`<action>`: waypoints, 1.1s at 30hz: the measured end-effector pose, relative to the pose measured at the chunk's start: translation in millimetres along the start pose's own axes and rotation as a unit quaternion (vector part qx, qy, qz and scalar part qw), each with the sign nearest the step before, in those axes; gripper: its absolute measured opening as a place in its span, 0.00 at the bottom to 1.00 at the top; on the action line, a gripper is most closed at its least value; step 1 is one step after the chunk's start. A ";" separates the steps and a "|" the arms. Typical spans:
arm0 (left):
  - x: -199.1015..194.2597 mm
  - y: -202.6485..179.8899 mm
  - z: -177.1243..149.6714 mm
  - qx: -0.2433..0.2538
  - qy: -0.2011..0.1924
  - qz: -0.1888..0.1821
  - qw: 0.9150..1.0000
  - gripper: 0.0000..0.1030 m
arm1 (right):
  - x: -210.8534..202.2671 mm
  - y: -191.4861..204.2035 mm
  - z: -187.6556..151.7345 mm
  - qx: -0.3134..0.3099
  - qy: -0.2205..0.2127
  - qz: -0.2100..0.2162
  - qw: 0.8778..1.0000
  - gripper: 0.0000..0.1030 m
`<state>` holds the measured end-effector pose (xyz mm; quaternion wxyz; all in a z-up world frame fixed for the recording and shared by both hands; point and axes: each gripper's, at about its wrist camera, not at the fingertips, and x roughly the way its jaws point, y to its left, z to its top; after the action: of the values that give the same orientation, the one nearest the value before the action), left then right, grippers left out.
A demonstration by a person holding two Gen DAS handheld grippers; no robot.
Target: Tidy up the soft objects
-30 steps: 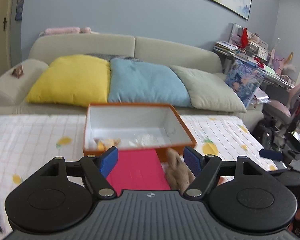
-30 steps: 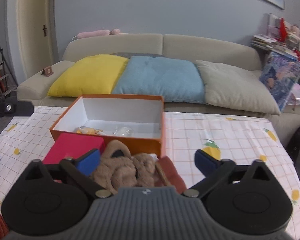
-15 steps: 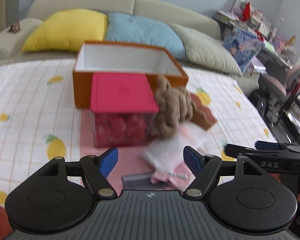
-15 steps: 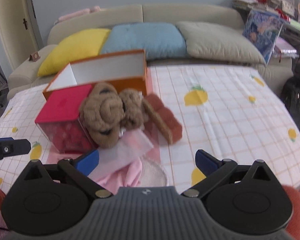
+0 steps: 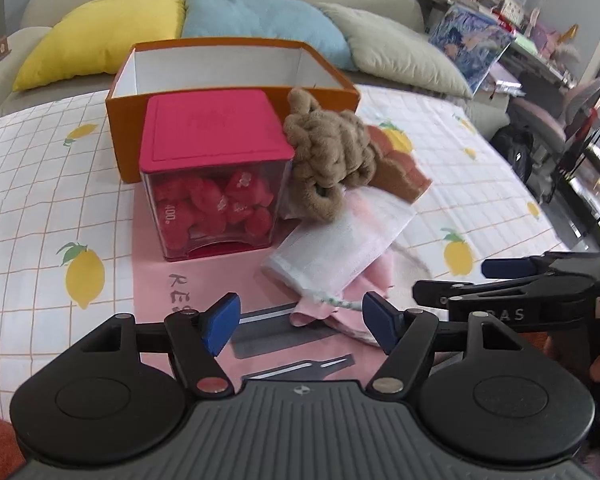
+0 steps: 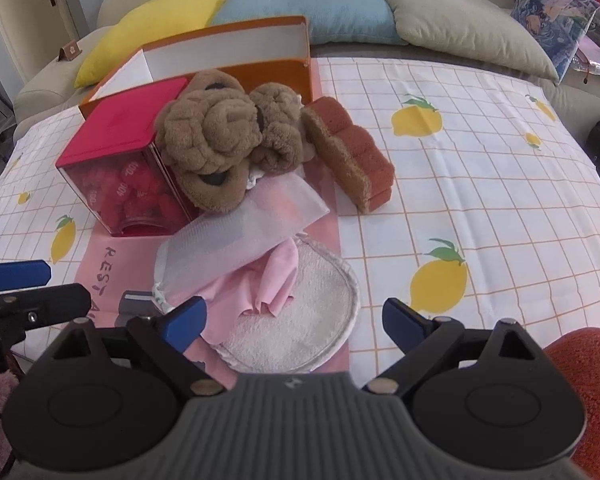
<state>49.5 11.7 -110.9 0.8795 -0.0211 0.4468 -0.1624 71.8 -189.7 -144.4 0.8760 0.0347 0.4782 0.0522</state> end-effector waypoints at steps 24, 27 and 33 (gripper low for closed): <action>110.3 -23.5 30.4 0.091 0.048 -0.018 0.995 0.68 | 38.3 -37.5 7.6 0.096 0.033 -0.006 0.995 0.68; 107.2 -13.7 33.8 0.054 0.044 -0.038 0.997 0.43 | 40.6 -37.7 8.2 0.097 0.032 -0.001 0.995 0.68; 80.6 -12.1 32.1 0.044 0.007 -0.051 0.998 0.07 | 37.4 -28.8 9.5 0.073 0.014 0.015 0.997 0.68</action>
<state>115.9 -27.9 -152.2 0.8673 -0.0042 0.4434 -0.2261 101.5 -213.6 -173.7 0.8634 0.1046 0.4926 0.0307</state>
